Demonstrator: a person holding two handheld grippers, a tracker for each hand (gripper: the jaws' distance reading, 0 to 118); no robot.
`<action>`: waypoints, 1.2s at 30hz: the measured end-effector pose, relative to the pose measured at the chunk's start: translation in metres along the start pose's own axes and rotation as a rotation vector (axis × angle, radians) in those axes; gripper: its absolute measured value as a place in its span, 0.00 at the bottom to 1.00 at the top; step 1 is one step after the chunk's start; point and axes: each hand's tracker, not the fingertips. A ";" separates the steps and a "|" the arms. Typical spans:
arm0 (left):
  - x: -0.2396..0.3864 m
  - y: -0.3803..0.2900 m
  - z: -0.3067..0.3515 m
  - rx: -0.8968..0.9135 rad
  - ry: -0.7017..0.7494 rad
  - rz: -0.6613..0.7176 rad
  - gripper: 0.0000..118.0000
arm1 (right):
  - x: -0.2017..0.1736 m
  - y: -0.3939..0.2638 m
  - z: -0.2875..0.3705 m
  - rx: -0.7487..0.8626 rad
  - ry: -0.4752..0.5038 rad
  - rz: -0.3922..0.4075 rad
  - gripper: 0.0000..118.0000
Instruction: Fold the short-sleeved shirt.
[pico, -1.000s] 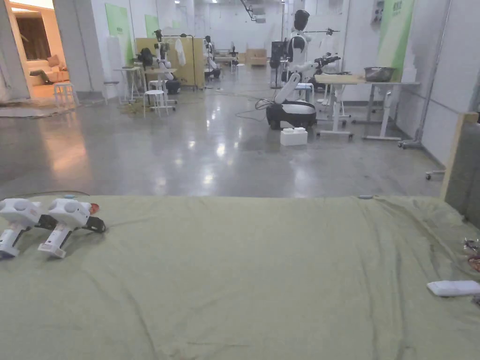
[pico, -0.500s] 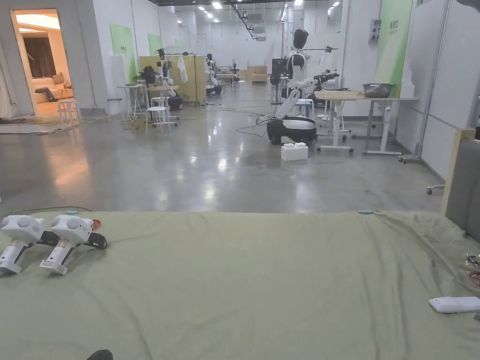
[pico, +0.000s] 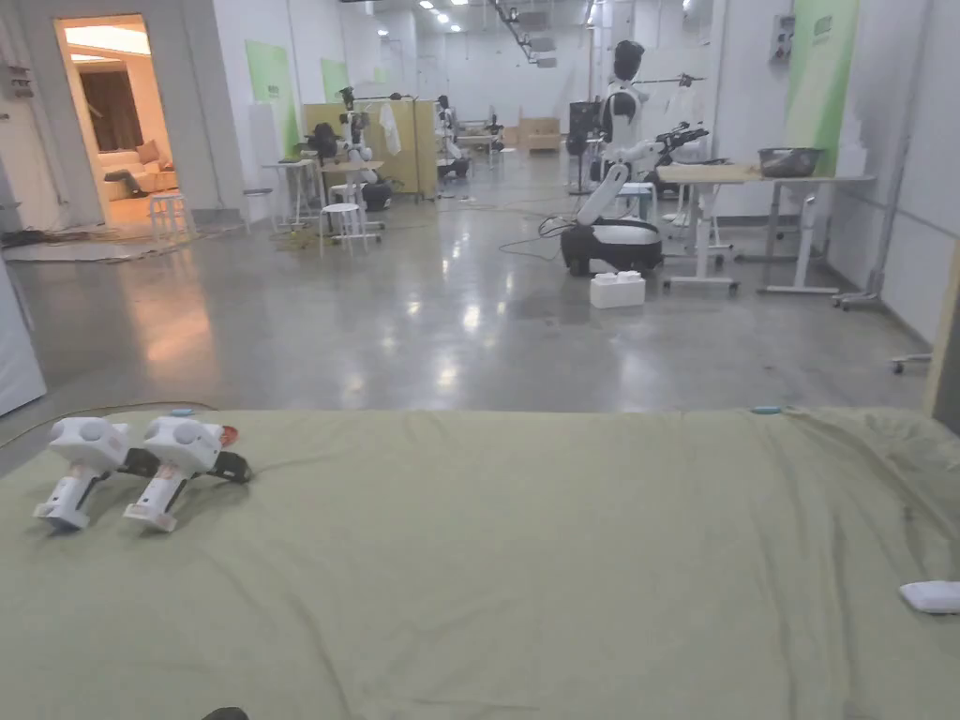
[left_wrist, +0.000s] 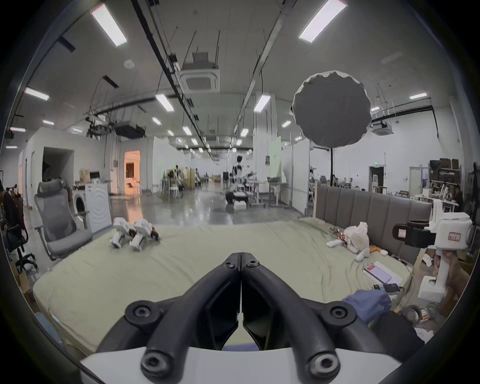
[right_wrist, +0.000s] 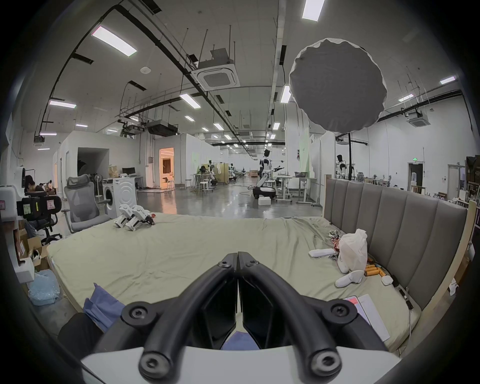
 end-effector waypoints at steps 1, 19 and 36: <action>-0.012 -0.005 -0.001 -0.044 -0.017 0.014 0.31 | 0.001 -0.002 0.002 -0.007 0.000 0.005 0.00; -0.191 -0.240 -0.108 -0.677 -0.116 0.853 0.73 | 0.026 -0.053 0.009 -0.206 0.013 -0.118 0.00; -0.150 -0.194 -0.089 -0.506 -0.015 1.116 0.02 | 0.030 -0.056 0.013 -0.243 -0.002 -0.159 0.00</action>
